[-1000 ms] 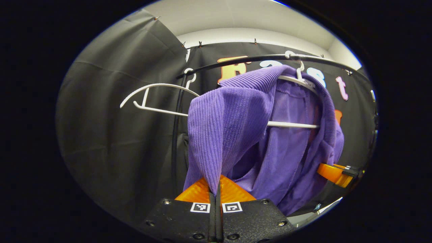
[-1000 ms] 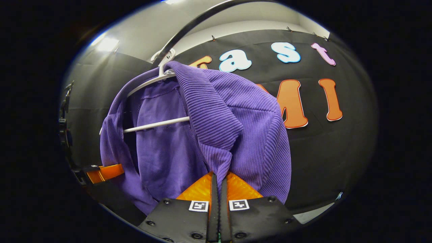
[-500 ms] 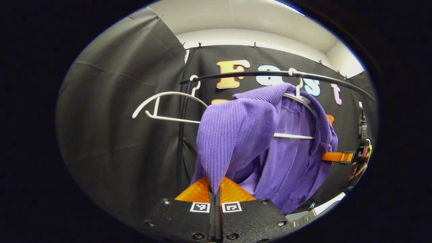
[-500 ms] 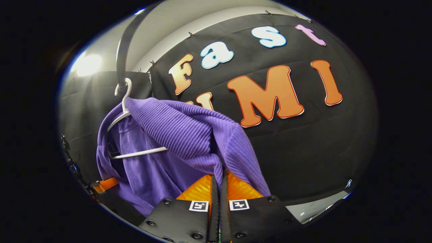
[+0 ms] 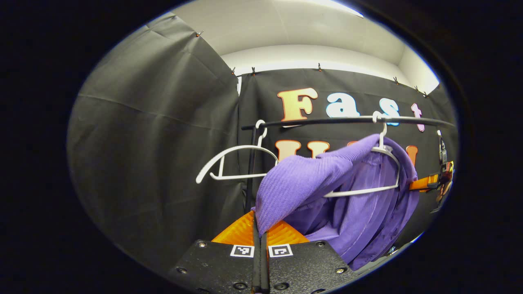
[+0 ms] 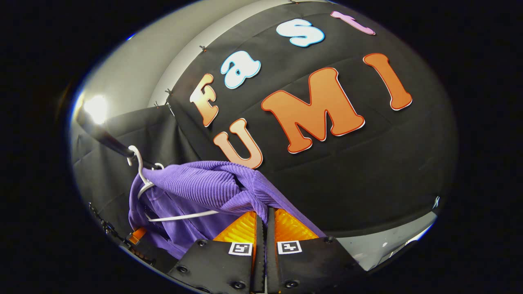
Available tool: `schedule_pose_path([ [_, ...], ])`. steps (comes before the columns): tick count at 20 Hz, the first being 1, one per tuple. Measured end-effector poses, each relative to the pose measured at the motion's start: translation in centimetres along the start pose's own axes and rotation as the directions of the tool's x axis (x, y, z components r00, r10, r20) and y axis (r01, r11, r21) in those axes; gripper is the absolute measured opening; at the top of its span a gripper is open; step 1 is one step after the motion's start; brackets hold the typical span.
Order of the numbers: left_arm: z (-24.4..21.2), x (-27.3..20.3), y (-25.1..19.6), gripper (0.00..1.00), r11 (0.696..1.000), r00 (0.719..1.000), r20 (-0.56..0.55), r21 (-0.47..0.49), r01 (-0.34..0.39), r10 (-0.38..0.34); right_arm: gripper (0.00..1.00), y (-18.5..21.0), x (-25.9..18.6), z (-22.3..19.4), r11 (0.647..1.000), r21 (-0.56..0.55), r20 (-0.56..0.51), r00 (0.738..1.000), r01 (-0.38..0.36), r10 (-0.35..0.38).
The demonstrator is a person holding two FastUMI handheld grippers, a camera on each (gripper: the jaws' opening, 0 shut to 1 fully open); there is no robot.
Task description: Grasp the clothes on the hanger with both hands and then place them into the laundry hamper below.
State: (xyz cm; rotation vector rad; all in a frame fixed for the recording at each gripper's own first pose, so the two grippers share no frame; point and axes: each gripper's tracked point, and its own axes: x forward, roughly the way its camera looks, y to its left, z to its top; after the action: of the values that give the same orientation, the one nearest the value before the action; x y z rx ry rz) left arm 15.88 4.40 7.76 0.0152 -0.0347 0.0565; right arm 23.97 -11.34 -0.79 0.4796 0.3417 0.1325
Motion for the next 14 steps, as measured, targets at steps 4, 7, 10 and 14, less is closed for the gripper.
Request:
schedule_pose_path([
  [4,3.0,1.8,2.4,0.00,0.999,0.998,0.045,0.036,-0.040,0.038,0.09,-0.3,-0.3,1.9,1.000,0.018,0.023,1.000,-0.013,0.013],
  [7,3.6,3.1,2.8,0.00,0.992,0.997,0.054,0.103,-0.068,0.063,0.09,-0.4,-0.3,2.3,1.000,0.020,0.036,0.999,-0.012,0.011],
  [10,4.7,4.4,2.7,0.00,0.988,0.994,0.072,0.121,-0.096,0.088,0.09,-0.6,0.2,3.0,0.998,0.057,0.052,0.999,-0.008,0.005],
  [14,7.4,6.2,3.2,0.00,0.978,0.983,0.129,0.145,-0.151,0.132,0.09,-0.7,1.8,4.3,0.998,0.058,0.081,0.997,0.000,-0.005],
])
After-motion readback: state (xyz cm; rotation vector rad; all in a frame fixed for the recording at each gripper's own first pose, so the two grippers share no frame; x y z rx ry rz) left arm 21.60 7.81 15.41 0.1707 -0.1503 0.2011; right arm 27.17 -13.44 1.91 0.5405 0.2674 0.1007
